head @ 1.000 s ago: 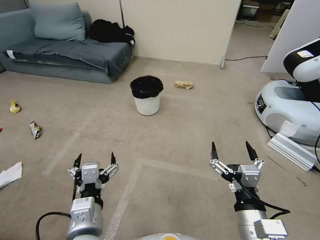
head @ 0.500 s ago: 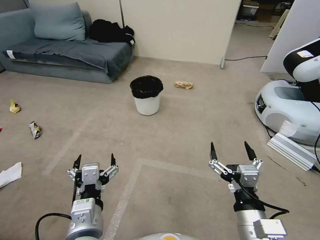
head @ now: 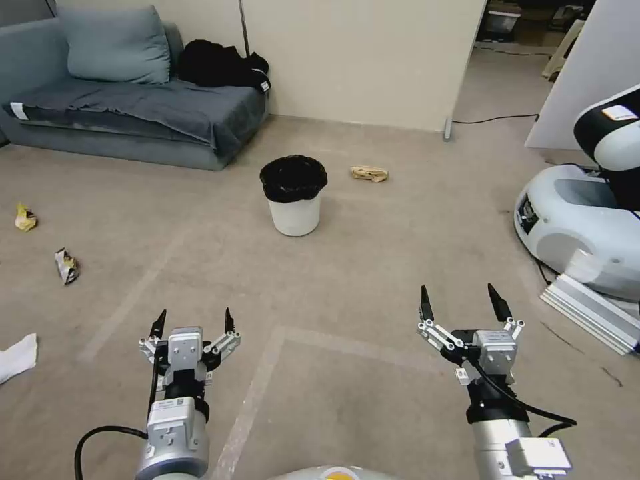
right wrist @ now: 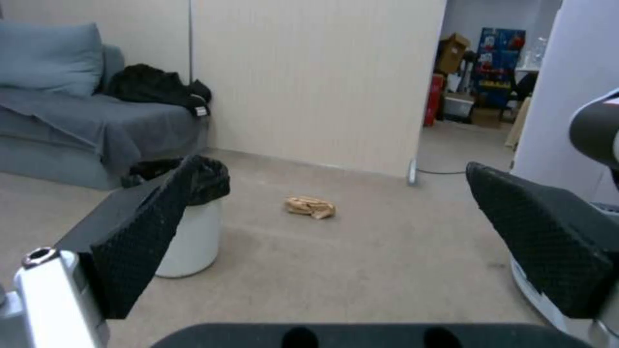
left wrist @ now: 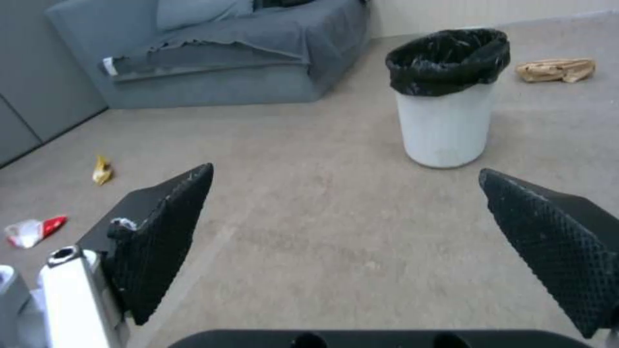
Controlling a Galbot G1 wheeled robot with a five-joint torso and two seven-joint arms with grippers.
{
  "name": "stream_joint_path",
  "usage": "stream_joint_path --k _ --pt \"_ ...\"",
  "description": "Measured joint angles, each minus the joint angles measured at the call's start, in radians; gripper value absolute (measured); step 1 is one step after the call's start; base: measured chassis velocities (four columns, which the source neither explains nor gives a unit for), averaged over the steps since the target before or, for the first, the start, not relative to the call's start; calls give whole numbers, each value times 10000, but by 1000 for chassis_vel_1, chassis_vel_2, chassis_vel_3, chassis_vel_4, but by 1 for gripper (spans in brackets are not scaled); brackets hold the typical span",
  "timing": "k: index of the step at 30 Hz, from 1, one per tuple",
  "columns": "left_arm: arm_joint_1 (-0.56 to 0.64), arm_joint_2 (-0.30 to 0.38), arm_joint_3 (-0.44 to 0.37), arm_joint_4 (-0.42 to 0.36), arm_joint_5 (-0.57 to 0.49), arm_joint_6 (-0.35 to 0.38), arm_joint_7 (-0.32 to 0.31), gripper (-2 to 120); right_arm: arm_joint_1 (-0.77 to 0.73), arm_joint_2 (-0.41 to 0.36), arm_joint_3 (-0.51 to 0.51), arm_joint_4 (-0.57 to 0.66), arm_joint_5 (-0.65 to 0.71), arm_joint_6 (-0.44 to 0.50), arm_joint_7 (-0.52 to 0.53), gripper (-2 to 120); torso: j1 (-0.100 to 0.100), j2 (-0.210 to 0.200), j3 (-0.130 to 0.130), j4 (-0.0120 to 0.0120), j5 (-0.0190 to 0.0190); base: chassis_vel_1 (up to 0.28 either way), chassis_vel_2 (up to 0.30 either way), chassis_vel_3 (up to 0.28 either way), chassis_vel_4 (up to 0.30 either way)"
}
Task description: Pick up the trash bin, then pick up the garbage from the floor and place it into the trash bin.
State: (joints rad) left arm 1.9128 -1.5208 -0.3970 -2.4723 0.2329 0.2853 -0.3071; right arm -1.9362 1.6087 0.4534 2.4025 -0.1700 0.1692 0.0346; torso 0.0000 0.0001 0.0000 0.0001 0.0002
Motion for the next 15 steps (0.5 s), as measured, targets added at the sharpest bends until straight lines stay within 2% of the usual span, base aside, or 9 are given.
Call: stream_joint_path --k 15 --pt "9 -7 49 -23 72 -23 42 100 5 -4 -28 0 -49 0 -21 100 1 0 0 -1 -2 -200 199 196 -199"
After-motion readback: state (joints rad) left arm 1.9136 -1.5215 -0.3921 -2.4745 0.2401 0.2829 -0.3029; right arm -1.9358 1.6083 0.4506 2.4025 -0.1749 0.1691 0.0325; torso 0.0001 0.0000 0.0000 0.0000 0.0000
